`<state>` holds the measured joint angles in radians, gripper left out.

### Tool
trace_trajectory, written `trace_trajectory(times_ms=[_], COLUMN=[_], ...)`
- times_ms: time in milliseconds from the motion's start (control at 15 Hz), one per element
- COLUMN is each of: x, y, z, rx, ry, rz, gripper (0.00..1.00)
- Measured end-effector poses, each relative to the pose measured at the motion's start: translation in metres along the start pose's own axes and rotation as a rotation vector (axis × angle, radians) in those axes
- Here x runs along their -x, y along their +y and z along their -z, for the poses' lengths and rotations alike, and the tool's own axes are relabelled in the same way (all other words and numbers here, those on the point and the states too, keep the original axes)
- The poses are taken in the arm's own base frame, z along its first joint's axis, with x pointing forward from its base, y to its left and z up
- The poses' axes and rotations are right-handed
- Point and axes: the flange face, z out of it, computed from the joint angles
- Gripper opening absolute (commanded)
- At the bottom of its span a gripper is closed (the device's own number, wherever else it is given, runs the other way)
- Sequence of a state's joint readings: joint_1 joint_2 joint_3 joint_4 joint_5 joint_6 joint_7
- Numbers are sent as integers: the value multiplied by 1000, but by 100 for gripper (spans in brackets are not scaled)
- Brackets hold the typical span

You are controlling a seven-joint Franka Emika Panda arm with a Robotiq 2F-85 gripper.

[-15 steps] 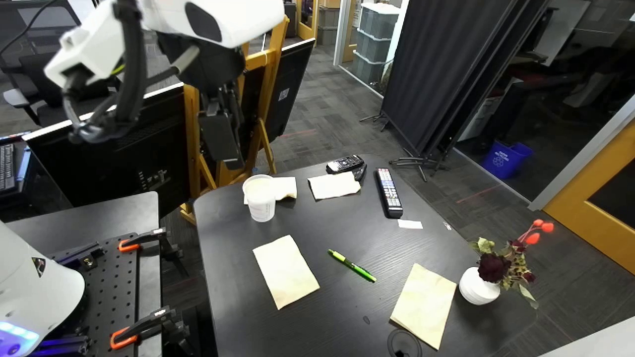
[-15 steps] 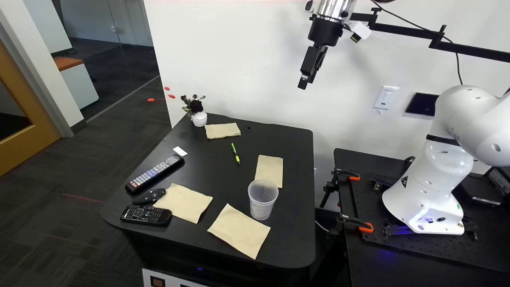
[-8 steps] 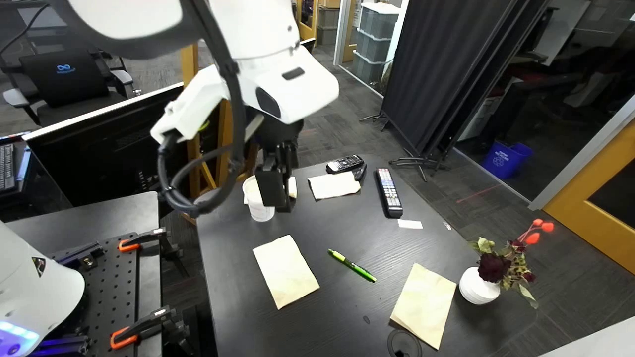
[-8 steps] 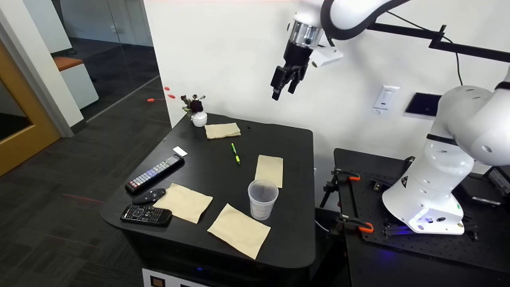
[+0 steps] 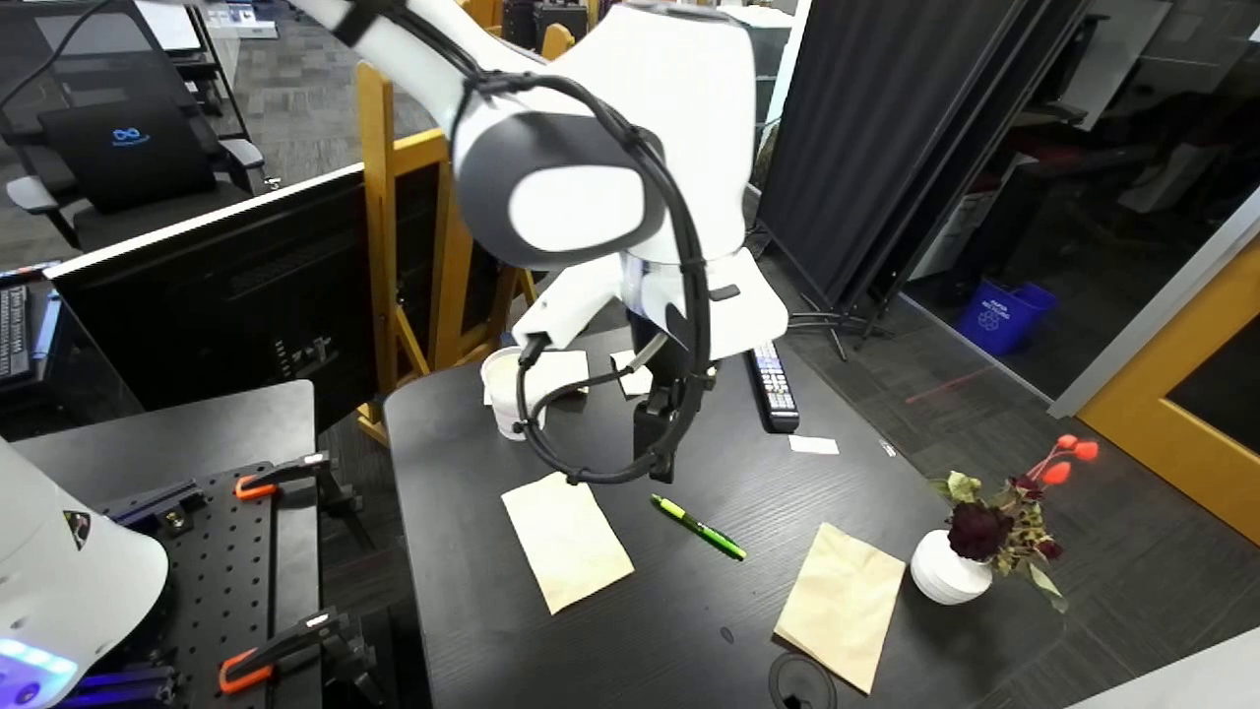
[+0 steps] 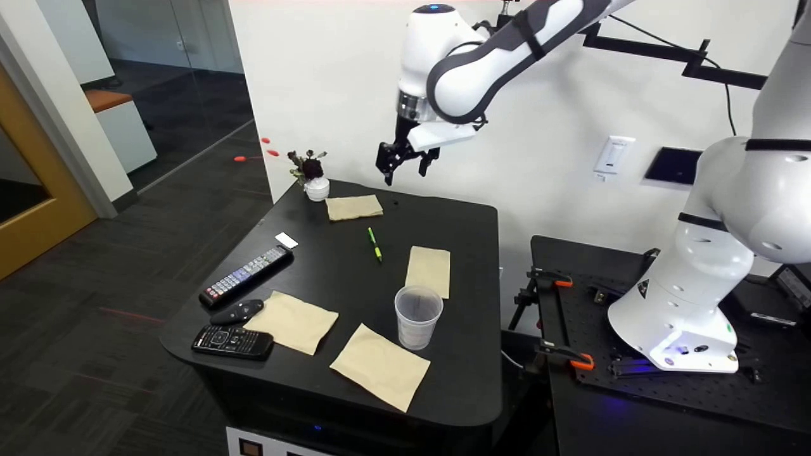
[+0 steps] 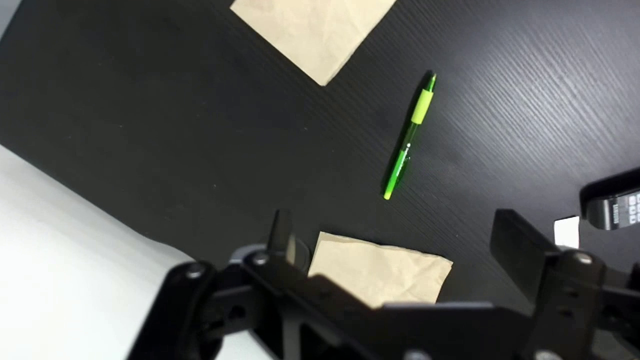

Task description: Pick up the pen and put it in the cup

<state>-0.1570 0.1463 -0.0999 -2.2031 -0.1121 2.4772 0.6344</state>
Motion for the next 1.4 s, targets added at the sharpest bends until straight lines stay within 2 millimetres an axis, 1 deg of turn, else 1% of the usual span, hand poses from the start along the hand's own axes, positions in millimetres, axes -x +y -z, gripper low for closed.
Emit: trace_trajectory(times_ms=[133, 267, 333, 467, 667, 867, 1400], x=[-15, -27, -32, -41, -51, -56, -52], y=[-26, -45, -52, -58, -59, -55, -50], z=[-25, -47, -57, -73, -92, -107, -130], rx=[16, 34, 43, 60, 79, 89, 102], ry=[-3, 1, 4, 11, 11, 2, -33], rz=[-50, -83, -97, -114, -139, -159, -186], gripper=[100, 100, 100, 100, 100, 100, 100])
